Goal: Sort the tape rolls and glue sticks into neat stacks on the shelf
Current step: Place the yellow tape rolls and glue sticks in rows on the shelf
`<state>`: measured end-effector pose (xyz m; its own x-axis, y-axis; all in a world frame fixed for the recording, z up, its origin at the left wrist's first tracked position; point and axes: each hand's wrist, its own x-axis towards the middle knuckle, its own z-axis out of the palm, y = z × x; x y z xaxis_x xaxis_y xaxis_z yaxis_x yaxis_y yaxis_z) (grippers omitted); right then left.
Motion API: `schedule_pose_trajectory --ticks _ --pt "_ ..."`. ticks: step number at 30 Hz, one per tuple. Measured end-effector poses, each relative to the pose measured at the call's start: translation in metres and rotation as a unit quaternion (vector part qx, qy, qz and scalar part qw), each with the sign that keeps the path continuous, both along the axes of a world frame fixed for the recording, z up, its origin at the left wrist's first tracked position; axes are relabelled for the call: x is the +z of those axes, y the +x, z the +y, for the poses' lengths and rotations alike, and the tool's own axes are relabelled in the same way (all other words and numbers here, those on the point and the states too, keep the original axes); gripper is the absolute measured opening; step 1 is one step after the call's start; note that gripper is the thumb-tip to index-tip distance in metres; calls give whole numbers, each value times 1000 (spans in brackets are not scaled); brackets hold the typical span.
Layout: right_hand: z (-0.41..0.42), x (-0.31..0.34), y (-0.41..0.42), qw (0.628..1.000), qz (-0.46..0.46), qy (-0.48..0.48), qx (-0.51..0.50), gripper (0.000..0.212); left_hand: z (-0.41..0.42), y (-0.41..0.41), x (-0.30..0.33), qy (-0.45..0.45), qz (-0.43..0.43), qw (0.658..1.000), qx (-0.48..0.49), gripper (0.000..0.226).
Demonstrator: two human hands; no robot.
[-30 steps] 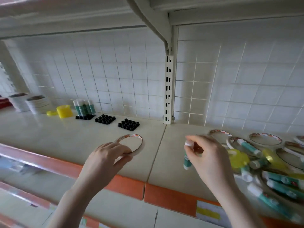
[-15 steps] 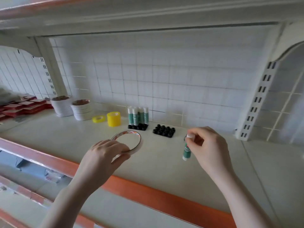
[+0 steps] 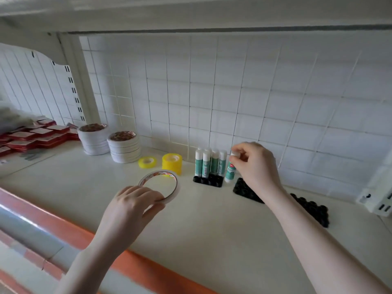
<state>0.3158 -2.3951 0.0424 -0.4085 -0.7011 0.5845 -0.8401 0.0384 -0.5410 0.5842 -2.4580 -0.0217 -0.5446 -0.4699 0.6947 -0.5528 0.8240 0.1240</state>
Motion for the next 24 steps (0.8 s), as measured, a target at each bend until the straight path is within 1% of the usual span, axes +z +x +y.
schedule_pose_trajectory --ticks 5,9,12,18,20,24 --pt "-43 -1 -2 1000 5 8 30 12 -16 -1 -10 20 -12 999 27 28" --pt "-58 -16 0 999 13 21 46 14 -18 -3 -12 33 1 999 40 27" --pt "-65 -26 0 998 25 27 47 12 -19 -1 -13 33 -4 998 47 27" --pt "-68 -38 -3 998 43 -8 48 15 -19 1 -14 35 -1 998 47 26" --pt "-68 -43 -2 996 65 -34 43 13 -19 1 -14 33 -2 998 45 27" --pt "-69 -50 -4 984 159 -66 45 2 -20 -1 -14 36 -5 998 44 28"
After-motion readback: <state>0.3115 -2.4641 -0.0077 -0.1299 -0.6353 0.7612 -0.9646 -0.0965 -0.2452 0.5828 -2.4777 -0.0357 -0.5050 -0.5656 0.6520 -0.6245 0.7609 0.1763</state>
